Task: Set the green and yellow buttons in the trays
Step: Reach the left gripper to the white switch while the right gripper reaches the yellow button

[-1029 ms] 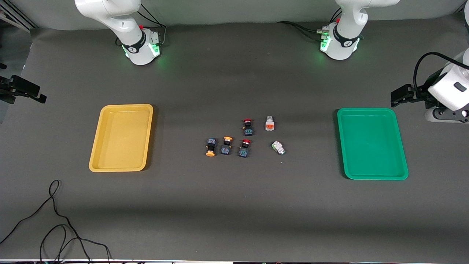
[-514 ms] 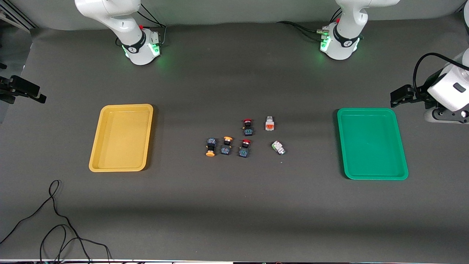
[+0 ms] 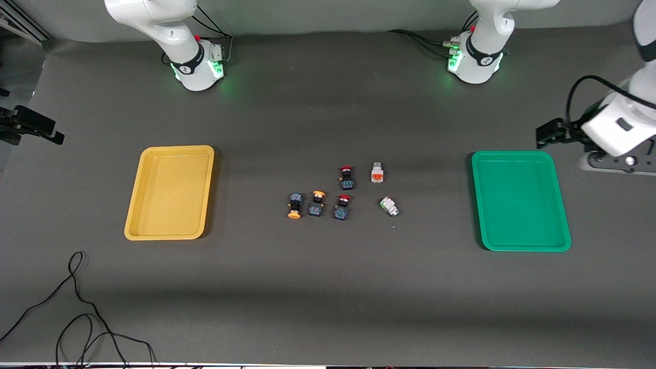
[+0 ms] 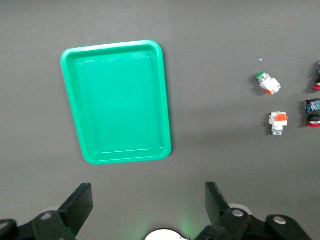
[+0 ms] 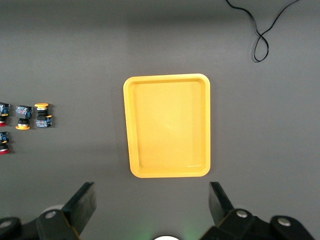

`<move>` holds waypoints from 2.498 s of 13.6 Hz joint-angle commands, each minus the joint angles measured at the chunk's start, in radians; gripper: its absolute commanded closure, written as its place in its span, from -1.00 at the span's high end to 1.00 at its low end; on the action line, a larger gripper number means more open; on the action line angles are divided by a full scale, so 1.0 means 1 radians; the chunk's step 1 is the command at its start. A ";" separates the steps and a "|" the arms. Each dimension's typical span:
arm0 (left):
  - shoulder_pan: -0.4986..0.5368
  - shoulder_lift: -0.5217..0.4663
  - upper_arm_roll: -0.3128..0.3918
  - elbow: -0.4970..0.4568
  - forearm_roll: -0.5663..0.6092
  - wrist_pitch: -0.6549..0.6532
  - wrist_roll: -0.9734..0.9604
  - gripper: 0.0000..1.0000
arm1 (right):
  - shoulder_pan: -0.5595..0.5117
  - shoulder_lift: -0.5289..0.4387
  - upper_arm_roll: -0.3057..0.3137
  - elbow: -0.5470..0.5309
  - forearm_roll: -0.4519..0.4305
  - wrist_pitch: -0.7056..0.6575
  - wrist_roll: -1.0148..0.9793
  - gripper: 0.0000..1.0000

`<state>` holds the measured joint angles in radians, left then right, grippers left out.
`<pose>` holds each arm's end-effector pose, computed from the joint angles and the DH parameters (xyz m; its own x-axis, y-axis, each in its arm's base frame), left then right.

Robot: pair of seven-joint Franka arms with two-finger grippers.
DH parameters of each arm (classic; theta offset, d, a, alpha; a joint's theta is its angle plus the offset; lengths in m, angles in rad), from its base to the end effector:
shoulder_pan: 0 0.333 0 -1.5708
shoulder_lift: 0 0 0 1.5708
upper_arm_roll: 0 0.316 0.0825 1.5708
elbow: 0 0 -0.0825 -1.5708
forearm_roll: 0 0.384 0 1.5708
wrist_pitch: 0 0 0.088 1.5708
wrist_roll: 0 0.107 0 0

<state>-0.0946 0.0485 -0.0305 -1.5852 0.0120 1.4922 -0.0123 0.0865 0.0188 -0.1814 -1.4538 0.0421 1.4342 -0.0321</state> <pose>0.5540 -0.0679 0.5845 0.9838 -0.1106 -0.1409 -0.1134 -0.9935 -0.0122 0.5443 -0.0457 0.6571 0.9977 -0.0571 -0.0367 -0.0585 -0.9975 -0.0397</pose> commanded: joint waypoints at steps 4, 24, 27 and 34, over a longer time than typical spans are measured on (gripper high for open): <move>-0.238 -0.053 0.004 -0.099 -0.003 0.063 -0.275 1.00 | -0.017 0.035 -0.027 0.027 0.009 -0.003 0.008 1.00; -0.567 0.269 0.004 -0.483 -0.053 0.850 -0.633 1.00 | 0.251 0.255 -0.029 -0.065 0.058 0.239 0.291 1.00; -0.567 0.358 0.004 -0.484 -0.053 0.922 -0.635 1.00 | 0.347 0.361 -0.029 -0.065 0.059 0.328 0.415 1.00; -0.582 0.452 0.004 -0.481 -0.053 1.017 -0.633 0.99 | 0.547 0.593 -0.030 -0.065 0.154 0.530 0.619 1.00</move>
<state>-0.6580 0.4897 -0.0356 -2.0718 -0.0330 2.4971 -0.6299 0.5911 0.5598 -0.1989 -1.5372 0.1746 1.9143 0.5303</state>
